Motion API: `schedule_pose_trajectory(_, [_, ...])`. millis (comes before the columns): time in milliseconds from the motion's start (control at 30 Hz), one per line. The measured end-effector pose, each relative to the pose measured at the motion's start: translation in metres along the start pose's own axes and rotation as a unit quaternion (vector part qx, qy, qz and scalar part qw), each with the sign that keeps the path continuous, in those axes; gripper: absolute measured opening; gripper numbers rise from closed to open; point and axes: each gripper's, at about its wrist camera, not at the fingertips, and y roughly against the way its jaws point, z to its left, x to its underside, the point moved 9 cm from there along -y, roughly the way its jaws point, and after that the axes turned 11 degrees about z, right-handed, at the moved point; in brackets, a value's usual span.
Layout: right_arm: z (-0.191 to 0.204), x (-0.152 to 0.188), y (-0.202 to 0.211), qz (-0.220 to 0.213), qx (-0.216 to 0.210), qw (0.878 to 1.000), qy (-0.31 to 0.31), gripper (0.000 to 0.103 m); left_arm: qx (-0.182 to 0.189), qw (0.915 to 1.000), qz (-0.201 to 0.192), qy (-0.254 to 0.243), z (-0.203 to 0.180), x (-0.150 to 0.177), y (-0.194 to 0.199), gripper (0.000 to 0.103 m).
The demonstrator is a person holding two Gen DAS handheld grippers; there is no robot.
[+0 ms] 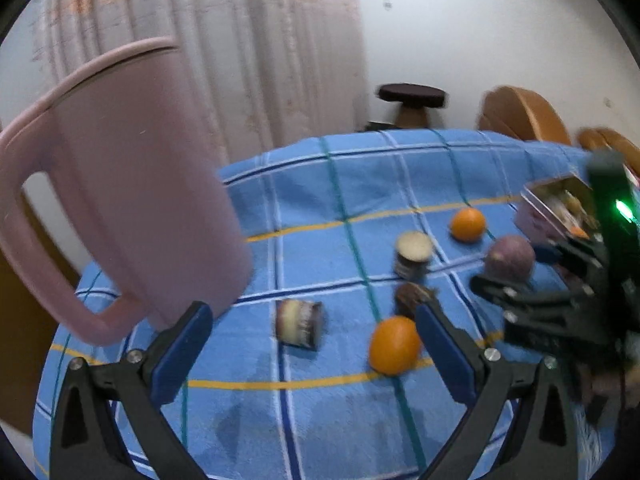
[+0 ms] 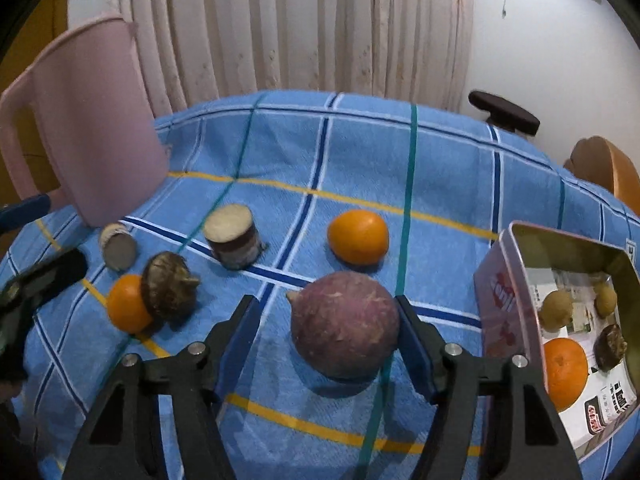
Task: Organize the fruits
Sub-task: 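Grasp the purple round fruit with the right tool while the left tool grasps a small orange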
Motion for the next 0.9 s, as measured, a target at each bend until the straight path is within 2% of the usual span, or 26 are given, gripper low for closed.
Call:
schedule_pose_trajectory(33, [0.001,-0.001,0.001,0.001,-0.001,1.000,0.000,0.066,0.007,0.9999,0.002,-0.011,-0.005,0.002,0.000,0.103])
schedule_pose_trajectory(100, [0.000,-0.001,0.002,0.001,0.011,1.000,0.004,0.051,0.015,0.9993,0.009,-0.032,-0.014,0.005,-0.001,0.103])
schedule_pose_trajectory(133, [-0.003,0.000,0.003,0.000,0.023,1.000,0.010,0.051,0.017,0.9990,0.013,-0.039,-0.017,0.006,-0.002,0.103])
schedule_pose_trajectory(300, [-0.005,0.004,0.008,-0.005,-0.004,1.000,0.004,0.051,0.029,0.9975,0.030,-0.057,-0.029,0.009,-0.011,0.100])
schedule_pose_trajectory(367, [-0.005,0.007,0.017,-0.020,-0.038,0.999,-0.007,0.051,0.034,0.9970,0.038,-0.058,-0.032,0.010,-0.017,0.091])
schedule_pose_trajectory(467, [-0.004,0.010,0.030,-0.045,-0.042,0.998,-0.010,0.051,0.040,0.9958,0.053,-0.062,-0.037,0.014,-0.028,0.075])
schedule_pose_trajectory(533, [-0.002,0.013,0.040,-0.061,-0.049,0.997,-0.008,0.051,0.044,0.9955,0.062,-0.057,-0.038,0.015,-0.035,0.070])
schedule_pose_trajectory(700, [0.003,0.022,0.050,-0.065,-0.064,0.996,-0.001,0.051,0.059,0.9947,0.065,-0.055,-0.044,0.017,-0.045,0.065])
schedule_pose_trajectory(800, [0.005,0.025,0.047,-0.059,-0.063,0.996,0.002,0.051,0.064,0.9940,0.062,-0.064,-0.050,0.018,-0.051,0.047])
schedule_pose_trajectory(833, [0.005,0.026,0.046,-0.057,-0.064,0.996,0.001,0.051,0.081,0.9926,0.065,-0.063,-0.051,0.018,-0.051,0.036])
schedule_pose_trajectory(900, [0.004,0.027,0.047,-0.058,-0.067,0.996,-0.002,0.051,0.092,0.9922,0.068,-0.050,-0.049,0.019,-0.049,0.036])
